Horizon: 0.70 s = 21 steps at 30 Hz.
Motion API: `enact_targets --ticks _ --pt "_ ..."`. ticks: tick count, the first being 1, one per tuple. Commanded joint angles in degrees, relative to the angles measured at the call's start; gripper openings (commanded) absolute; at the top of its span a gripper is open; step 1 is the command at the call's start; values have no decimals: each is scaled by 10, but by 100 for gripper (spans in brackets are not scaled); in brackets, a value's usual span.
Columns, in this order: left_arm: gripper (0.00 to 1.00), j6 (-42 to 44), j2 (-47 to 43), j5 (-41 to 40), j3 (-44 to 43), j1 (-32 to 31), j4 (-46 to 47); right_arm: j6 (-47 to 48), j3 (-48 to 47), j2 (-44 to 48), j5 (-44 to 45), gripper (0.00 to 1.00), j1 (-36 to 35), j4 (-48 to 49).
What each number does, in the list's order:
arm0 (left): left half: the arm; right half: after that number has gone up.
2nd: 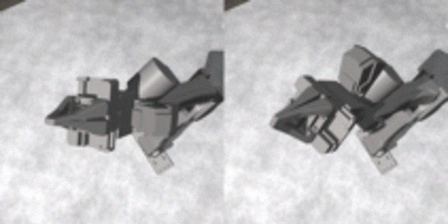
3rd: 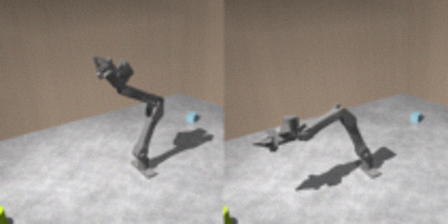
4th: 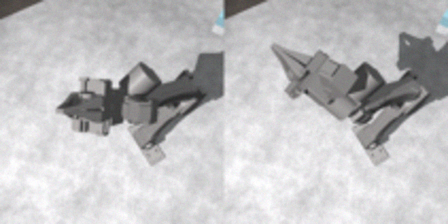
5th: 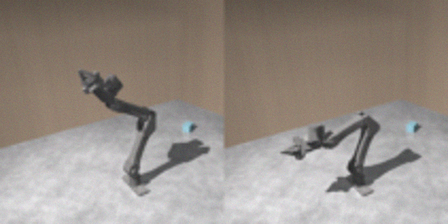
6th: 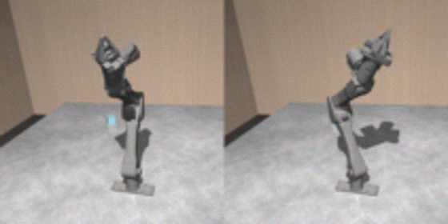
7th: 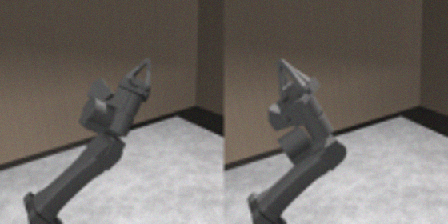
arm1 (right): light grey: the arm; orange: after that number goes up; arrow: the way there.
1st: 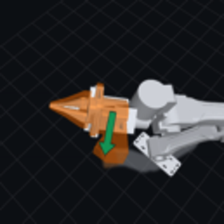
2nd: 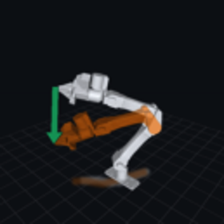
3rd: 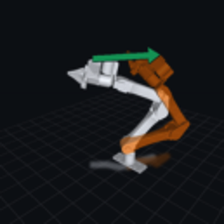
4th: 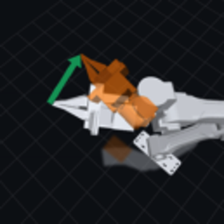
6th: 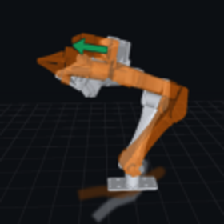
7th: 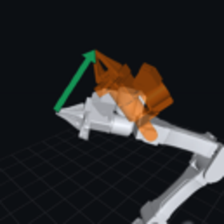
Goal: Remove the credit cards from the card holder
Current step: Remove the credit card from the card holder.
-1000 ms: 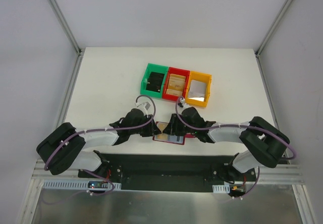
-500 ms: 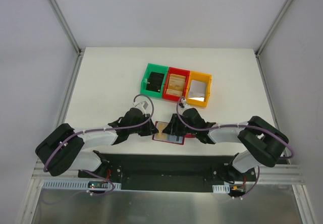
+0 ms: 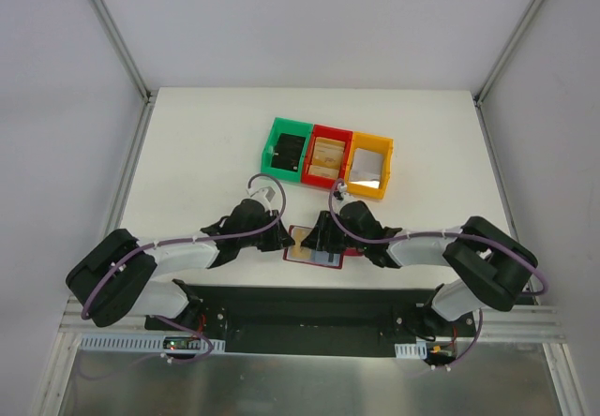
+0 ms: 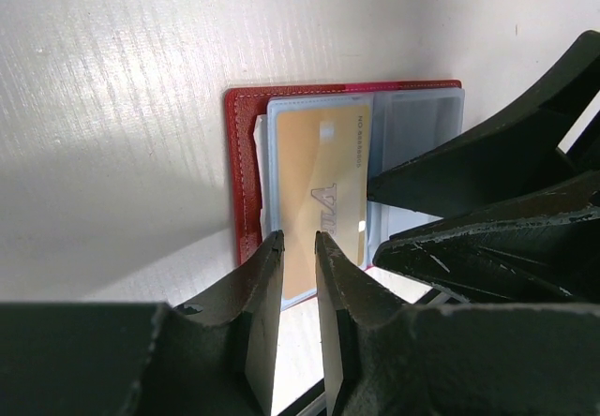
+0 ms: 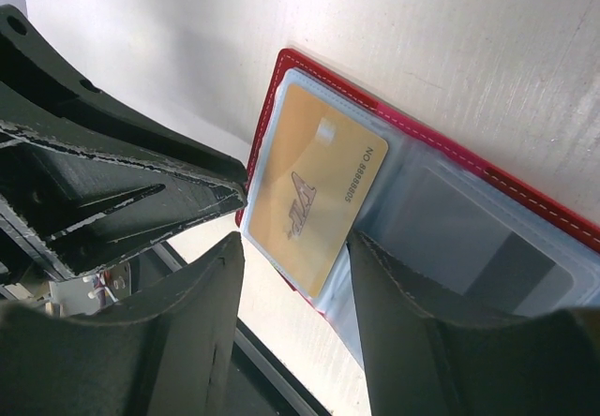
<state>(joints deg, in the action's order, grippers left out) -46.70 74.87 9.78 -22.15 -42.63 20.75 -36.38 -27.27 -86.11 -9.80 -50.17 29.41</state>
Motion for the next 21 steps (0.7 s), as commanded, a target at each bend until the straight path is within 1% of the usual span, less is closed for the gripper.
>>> enact_targets --ticks 1,6,13,21 --pt "19 3 -8 2 -15 4 24 -2 9 19 13 52 2 -9" --pt "18 6 -8 7 -20 5 26 -2 9 16 13 53 2 -11" --pt "18 -5 35 24 -20 4 52 -1 9 17 13 54 1 -12" --pt "16 -6 52 16 -16 5 54 0 10 25 21 56 1 -25"
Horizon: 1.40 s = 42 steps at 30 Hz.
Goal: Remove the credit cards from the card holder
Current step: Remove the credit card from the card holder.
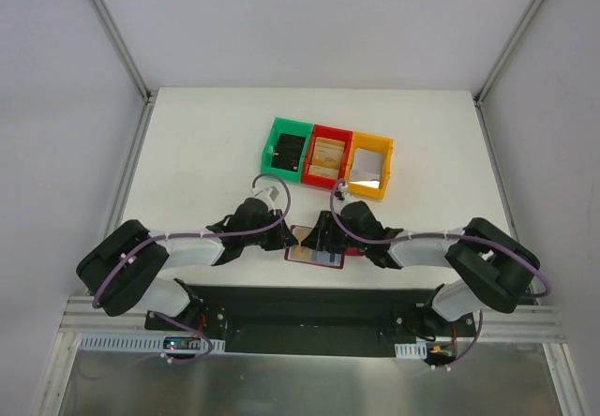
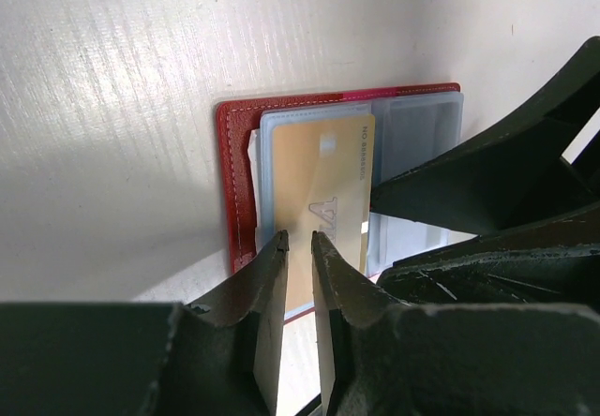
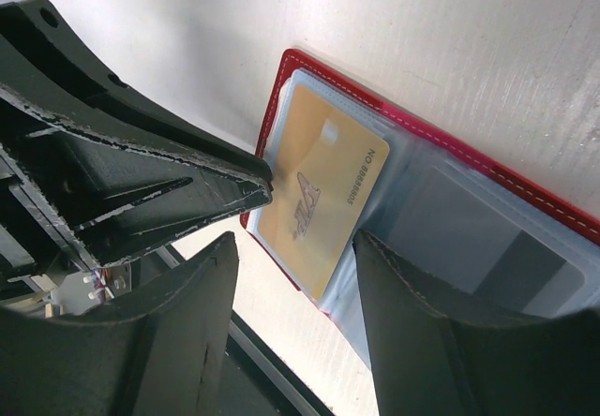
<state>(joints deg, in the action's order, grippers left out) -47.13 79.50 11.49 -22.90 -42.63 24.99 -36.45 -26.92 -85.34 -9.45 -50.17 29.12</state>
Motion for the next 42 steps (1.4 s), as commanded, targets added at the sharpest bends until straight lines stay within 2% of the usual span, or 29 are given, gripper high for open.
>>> enact_targets --ticks 1,29,42 --pt "15 -2 7 -3 -8 5 10 1 7 19 19 56 1 -25" --pt "14 -10 47 15 4 5 30 -2 20 35 11 54 3 27" --pt "11 -16 56 28 8 -3 42 -9 18 22 2 44 4 48"
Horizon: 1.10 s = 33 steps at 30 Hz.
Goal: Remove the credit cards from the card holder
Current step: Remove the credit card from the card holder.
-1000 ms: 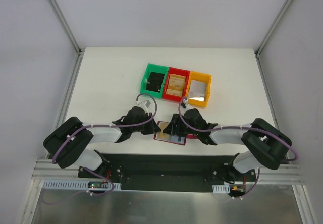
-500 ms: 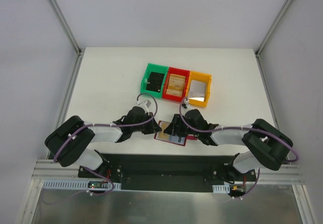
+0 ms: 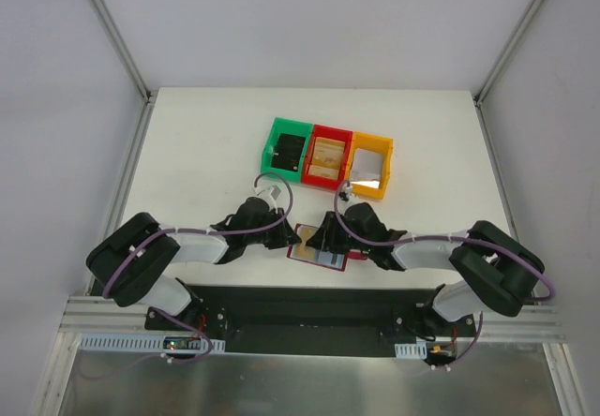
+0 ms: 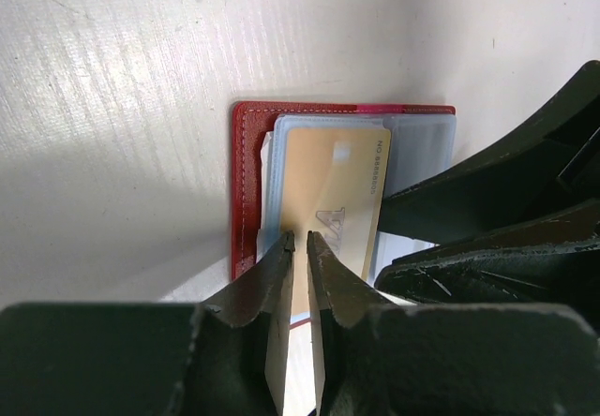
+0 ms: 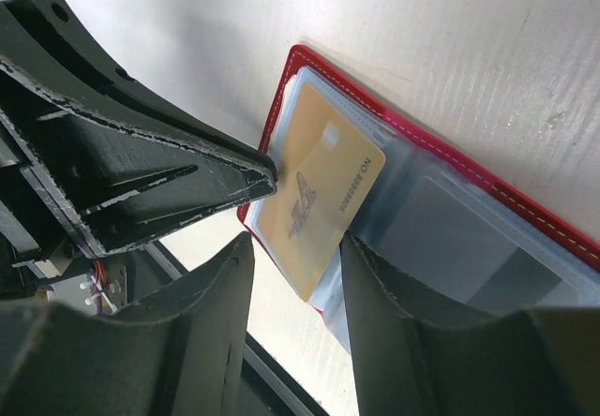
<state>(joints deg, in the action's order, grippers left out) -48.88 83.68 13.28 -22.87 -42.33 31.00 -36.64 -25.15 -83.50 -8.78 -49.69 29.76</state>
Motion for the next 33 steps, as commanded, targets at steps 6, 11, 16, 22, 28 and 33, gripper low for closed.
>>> enact_targets --ticks 6,11,16,22,28,33 --pt "10 0 15 10 6 -9 -17 -9 0 2 -7 32 2 43" --pt "9 0 13 8 6 -8 -17 -14 4 1 -9 27 6 45" --pt "8 -1 12 1 10 -9 -17 -20 15 8 -11 22 13 52" --pt "7 -2 13 -4 12 -8 -17 -23 28 14 -12 17 18 57" --pt "6 -3 14 -2 10 -9 -18 -24 32 15 -14 9 20 64" --pt "6 -3 16 -3 10 -7 -18 -24 33 16 -16 3 21 65"
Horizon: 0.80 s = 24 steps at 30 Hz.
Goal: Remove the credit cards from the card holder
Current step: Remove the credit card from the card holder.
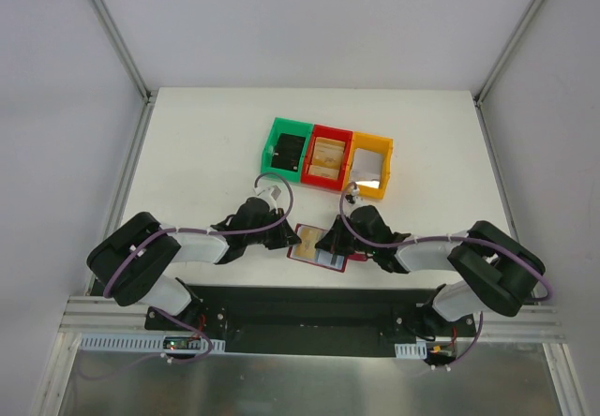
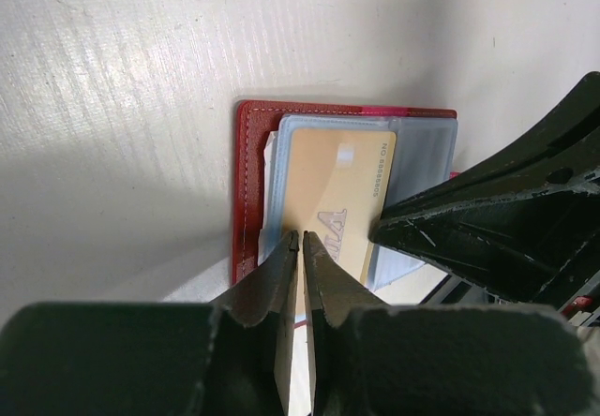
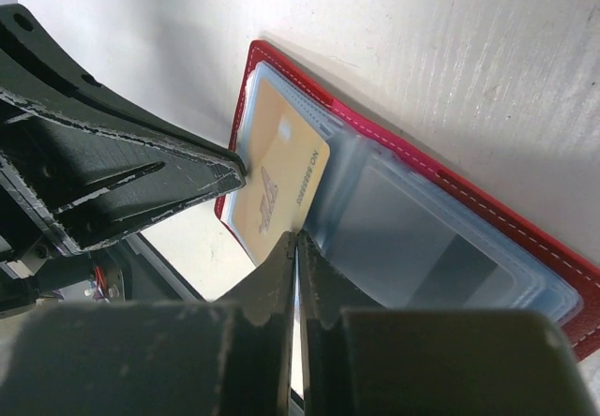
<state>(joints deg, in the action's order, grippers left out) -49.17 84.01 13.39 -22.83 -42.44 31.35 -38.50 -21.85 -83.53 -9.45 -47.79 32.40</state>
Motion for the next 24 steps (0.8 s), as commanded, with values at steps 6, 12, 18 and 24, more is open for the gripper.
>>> enact_targets --ticks 6,12,18,24 --pt "4 -1 14 -6 9 -6 -23 -5 3 19 -10 0 5 41" --pt "0 -2 17 -10 10 -5 -23 -6 11 31 -12 0 9 41" --pt "0 -8 19 -11 12 -3 -23 -5 18 39 -13 0 11 41" --pt "0 -8 19 -10 13 -1 -23 -4 21 37 -19 0 12 45"
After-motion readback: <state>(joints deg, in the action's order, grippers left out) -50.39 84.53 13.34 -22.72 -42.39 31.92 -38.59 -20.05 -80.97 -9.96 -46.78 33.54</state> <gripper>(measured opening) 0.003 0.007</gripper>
